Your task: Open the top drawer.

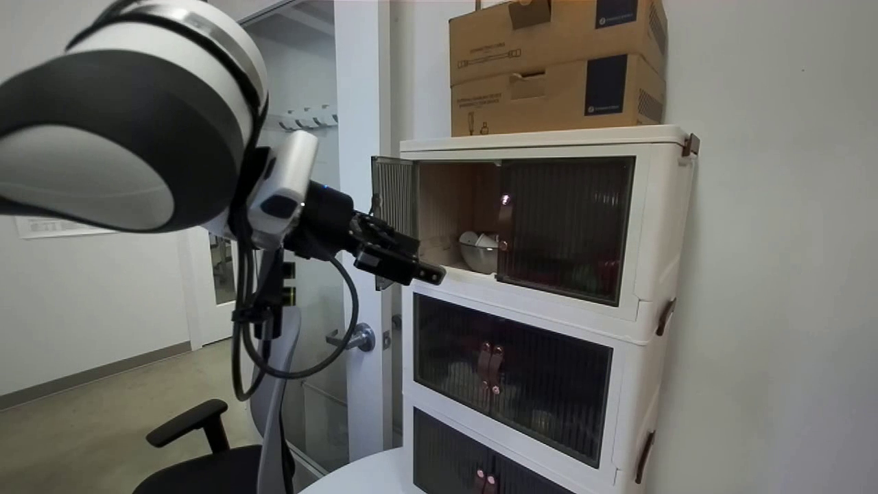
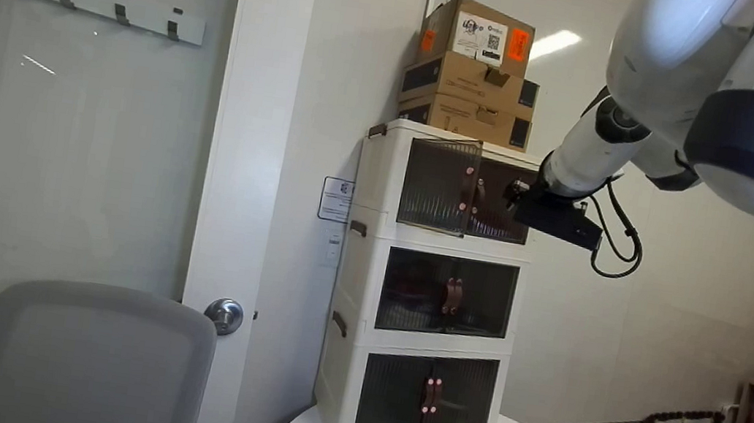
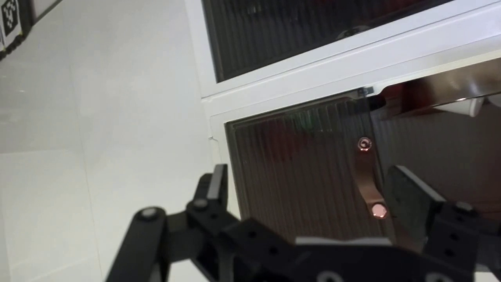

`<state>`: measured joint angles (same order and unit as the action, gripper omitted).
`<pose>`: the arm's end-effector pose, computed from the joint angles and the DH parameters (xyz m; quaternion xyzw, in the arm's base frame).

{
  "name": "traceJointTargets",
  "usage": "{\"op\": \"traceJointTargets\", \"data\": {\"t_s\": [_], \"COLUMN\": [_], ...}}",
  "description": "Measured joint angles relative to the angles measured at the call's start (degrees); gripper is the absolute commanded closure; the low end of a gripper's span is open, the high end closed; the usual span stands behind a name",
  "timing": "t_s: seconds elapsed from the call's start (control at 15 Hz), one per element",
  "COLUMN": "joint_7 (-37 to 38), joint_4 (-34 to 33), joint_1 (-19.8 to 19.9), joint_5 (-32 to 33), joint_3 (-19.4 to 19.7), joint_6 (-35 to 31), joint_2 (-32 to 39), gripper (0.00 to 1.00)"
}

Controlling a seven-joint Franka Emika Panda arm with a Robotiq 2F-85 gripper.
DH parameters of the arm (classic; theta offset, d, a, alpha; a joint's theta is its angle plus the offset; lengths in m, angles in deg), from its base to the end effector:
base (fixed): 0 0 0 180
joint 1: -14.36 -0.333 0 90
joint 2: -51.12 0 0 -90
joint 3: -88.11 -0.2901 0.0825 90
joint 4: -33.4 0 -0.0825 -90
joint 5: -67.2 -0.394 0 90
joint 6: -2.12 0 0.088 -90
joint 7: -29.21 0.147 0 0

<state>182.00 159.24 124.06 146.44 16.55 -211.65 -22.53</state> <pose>0.5480 -0.0940 0.3844 0.7550 -0.3517 0.5367 0.1348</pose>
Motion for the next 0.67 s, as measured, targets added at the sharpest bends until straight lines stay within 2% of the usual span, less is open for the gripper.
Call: {"op": "traceJointTargets", "data": {"t_s": [0.13, 0.47, 0.67], "joint_7": [1.41, 1.77, -0.71], "joint_4": [-0.97, -1.77, -1.78], "joint_1": [1.47, 2.61, 3.02], "joint_5": [0.34, 0.34, 0.43], "joint_3": [0.66, 0.79, -0.05], "joint_6": [3.2, 3.69, -3.34], "joint_2": [-0.03, -0.04, 0.91], "gripper": [0.0, 0.0, 0.0]}}
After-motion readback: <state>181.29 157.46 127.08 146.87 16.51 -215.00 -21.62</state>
